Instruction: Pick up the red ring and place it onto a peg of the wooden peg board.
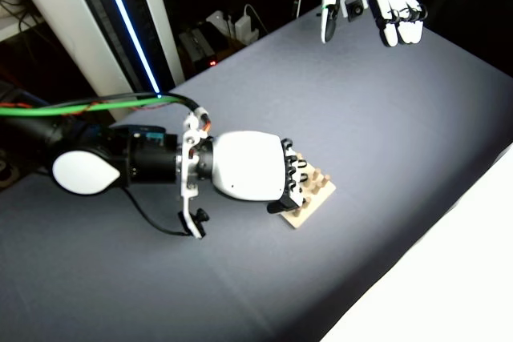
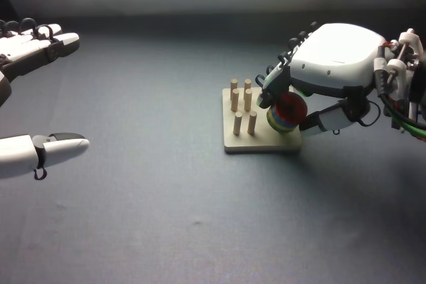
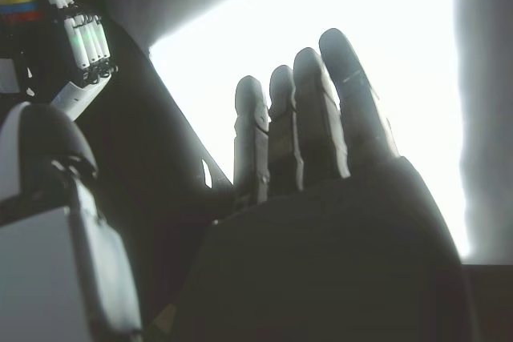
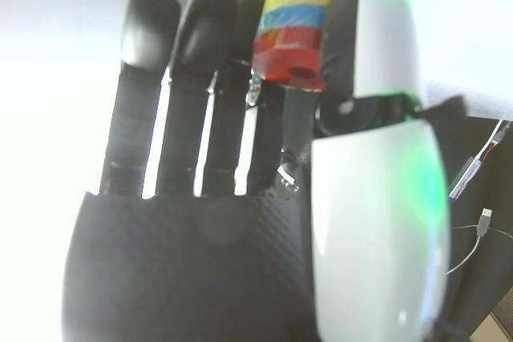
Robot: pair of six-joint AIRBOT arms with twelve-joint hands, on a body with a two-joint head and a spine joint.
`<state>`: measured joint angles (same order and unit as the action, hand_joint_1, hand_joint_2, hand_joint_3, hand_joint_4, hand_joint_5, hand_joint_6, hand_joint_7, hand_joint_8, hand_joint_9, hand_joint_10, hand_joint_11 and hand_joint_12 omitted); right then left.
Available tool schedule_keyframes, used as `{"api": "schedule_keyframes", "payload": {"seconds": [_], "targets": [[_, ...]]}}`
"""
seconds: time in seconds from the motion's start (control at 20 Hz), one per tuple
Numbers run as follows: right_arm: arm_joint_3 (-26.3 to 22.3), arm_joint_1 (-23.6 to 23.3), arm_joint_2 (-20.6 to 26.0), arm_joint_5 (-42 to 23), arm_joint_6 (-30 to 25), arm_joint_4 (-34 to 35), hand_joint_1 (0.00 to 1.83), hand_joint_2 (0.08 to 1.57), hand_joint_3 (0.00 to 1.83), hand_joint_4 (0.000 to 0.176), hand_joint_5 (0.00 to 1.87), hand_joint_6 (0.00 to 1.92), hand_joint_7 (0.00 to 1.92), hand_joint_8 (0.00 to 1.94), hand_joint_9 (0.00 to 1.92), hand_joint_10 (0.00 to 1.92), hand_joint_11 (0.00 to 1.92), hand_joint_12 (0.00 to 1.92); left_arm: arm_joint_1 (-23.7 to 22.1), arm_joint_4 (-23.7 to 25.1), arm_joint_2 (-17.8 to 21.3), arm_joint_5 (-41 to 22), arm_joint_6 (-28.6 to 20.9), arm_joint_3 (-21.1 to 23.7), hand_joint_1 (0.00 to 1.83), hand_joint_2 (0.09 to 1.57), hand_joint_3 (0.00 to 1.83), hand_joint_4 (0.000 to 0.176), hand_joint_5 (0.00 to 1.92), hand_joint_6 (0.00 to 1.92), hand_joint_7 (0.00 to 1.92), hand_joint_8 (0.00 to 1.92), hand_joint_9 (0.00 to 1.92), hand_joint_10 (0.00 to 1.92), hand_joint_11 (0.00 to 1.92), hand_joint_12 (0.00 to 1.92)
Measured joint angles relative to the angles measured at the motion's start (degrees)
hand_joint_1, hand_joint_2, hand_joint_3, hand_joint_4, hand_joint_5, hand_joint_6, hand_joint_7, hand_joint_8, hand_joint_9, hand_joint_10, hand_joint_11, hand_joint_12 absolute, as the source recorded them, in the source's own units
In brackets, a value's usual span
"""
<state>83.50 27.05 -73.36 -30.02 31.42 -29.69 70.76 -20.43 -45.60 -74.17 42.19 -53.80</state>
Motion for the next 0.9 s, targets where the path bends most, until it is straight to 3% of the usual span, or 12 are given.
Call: {"api": "schedule_keyframes", "payload": {"seconds": [0.05,0.1,0.15,0.2,0.3,0.35,0.45,0.65,0.7,0.75,0.85,0.9], "targets": [[0.0,0.0,0.0,0.0,0.0,0.0,1.24,1.13,0.0,0.0,0.91,0.95,1.0,1.12,0.85,1.04,0.72,1.47,0.0,0.0,0.0,0.0,0.0,0.0,0.73,0.97,0.0,0.0,0.31,0.0,0.2,0.0,0.2,0.0,0.0,0.66],[-0.3,0.0,0.1,0.0,0.1,0.0,1.32,1.13,0.0,0.0,0.8,0.46,0.94,1.11,0.78,0.91,0.67,1.41,0.0,0.0,0.0,0.0,0.0,0.0,0.72,0.98,0.0,0.0,0.31,0.0,0.2,0.0,0.19,0.0,0.0,0.67],[-0.5,0.0,0.1,0.1,0.2,0.0,1.22,1.04,0.0,0.0,0.74,0.18,0.68,0.52,0.71,0.72,0.65,1.25,0.0,0.0,0.0,0.0,0.0,0.0,0.71,0.97,0.0,0.0,0.31,0.0,0.21,0.0,0.21,0.01,0.0,0.73],[-0.8,0.0,0.2,0.1,0.2,-0.1,1.21,1.01,0.0,0.0,0.74,0.06,0.66,0.21,0.71,0.54,0.64,1.12,0.0,0.0,0.0,0.0,0.0,0.0,0.71,0.98,0.0,0.0,0.3,0.0,0.2,0.0,0.2,0.0,0.0,0.7],[-1.7,0.0,0.5,-0.2,0.2,-0.2,1.17,1.0,0.0,0.0,0.67,0.0,0.63,0.02,0.72,0.33,0.6,0.99,0.0,0.0,0.0,0.0,0.0,0.0,0.72,0.98,0.0,0.0,0.31,0.0,0.21,0.0,0.21,0.0,0.0,0.67],[-2.1,0.0,0.7,-0.8,0.2,-0.1,1.16,1.0,0.0,0.0,0.64,0.0,0.62,0.0,0.7,0.3,0.56,0.97,0.0,0.0,0.0,0.0,0.0,0.0,0.73,0.98,0.0,0.001,0.3,0.0,0.2,0.0,0.17,0.01,0.0,0.55],[-2.9,0.0,0.8,-1.9,0.1,0.0,1.16,1.0,0.0,0.0,0.63,0.0,0.61,0.0,0.73,0.22,0.55,0.91,0.0,0.0,0.0,0.0,0.0,0.0,0.75,0.98,0.0,0.0,0.3,0.0,0.2,0.0,0.17,0.01,0.0,0.49],[-3.6,0.0,1.7,-3.4,0.1,1.6,1.17,1.02,0.0,0.0,0.63,0.0,0.59,0.0,0.74,0.14,0.49,0.96,0.0,-0.1,0.0,-0.1,0.0,0.0,0.75,0.99,0.0,0.0,0.31,0.01,0.21,0.0,0.2,0.01,0.0,0.56],[-3.9,0.0,2.6,-3.7,0.1,2.6,1.15,1.02,0.0,0.0,0.63,0.0,0.59,0.0,0.75,0.13,0.48,1.0,0.0,-0.1,0.0,-0.1,0.0,0.0,0.74,0.98,0.0,0.0,0.31,0.0,0.21,0.0,0.18,0.0,0.0,0.5],[-4.6,0.8,3.9,-5.4,0.2,4.8,1.13,1.02,0.0,0.0,0.61,0.0,0.58,0.0,0.73,0.11,0.44,1.04,0.0,-0.1,0.0,-0.3,0.0,0.1,0.73,0.98,0.0,0.0,0.31,0.0,0.2,0.0,0.17,0.0,0.0,0.46],[-7.1,4.4,7.5,-11.1,0.2,9.1,1.16,0.99,0.0,0.0,0.61,0.0,0.64,0.0,0.71,0.06,0.42,0.85,0.2,-0.2,0.0,-1.9,-0.1,0.6,0.69,0.97,0.0,0.0,0.34,0.01,0.2,0.0,0.18,0.0,0.0,0.53],[-9.0,7.6,10.0,-15.4,0.2,12.0,1.02,1.02,0.0,0.0,0.62,0.0,0.67,0.01,0.74,0.05,0.45,0.87,0.2,-0.3,0.0,-3.1,-0.1,1.1,0.75,0.97,0.0,0.0,0.32,0.0,0.22,0.0,0.2,0.01,0.0,0.58]]}}
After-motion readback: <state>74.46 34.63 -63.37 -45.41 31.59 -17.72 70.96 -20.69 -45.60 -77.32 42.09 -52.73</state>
